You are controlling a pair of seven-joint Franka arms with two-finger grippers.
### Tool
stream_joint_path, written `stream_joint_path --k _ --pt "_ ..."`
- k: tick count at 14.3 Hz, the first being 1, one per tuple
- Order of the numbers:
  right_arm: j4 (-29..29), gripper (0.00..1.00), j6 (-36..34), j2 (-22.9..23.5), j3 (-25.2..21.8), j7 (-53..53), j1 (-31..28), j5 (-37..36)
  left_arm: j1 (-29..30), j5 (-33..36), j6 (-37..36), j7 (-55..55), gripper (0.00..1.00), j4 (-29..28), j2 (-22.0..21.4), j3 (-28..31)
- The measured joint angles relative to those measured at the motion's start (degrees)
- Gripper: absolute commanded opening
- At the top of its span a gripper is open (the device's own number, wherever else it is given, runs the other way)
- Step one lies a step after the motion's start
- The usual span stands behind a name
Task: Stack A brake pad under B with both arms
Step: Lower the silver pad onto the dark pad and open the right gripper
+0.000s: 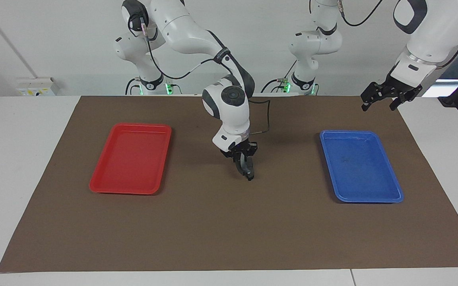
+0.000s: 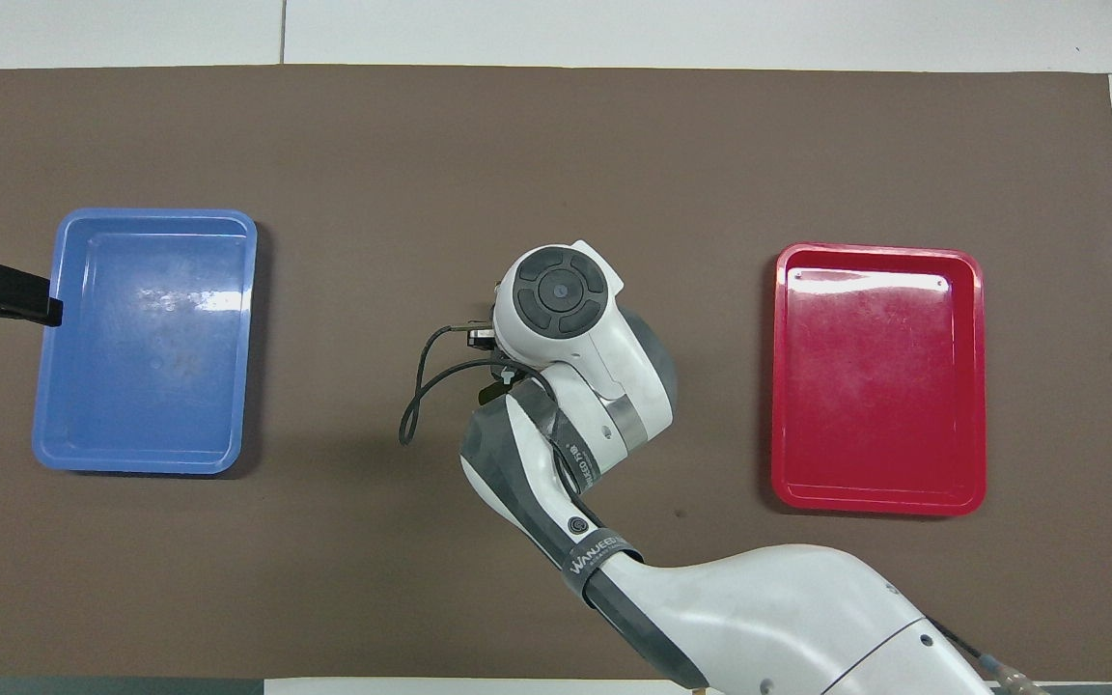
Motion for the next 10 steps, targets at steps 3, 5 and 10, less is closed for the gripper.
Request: stream_joint_path --k 3,5,10 --pt "0.1 0.00 2.0 0.6 0.0 0.3 0.4 1.3 0.0 0.0 -0.7 0.0 1.00 0.0 0.0 -0.5" --pt "0.1 0.00 2.7 0.6 -0.2 0.3 0.2 1.3 0.0 0.0 -0.8 0.0 1.00 0.0 0.1 -0.5" --pt "-1.0 0.00 3.8 1.4 -0.2 -3.2 0.0 1.3 0.8 0.0 -0.8 0.0 1.00 0.0 0.1 -0.2"
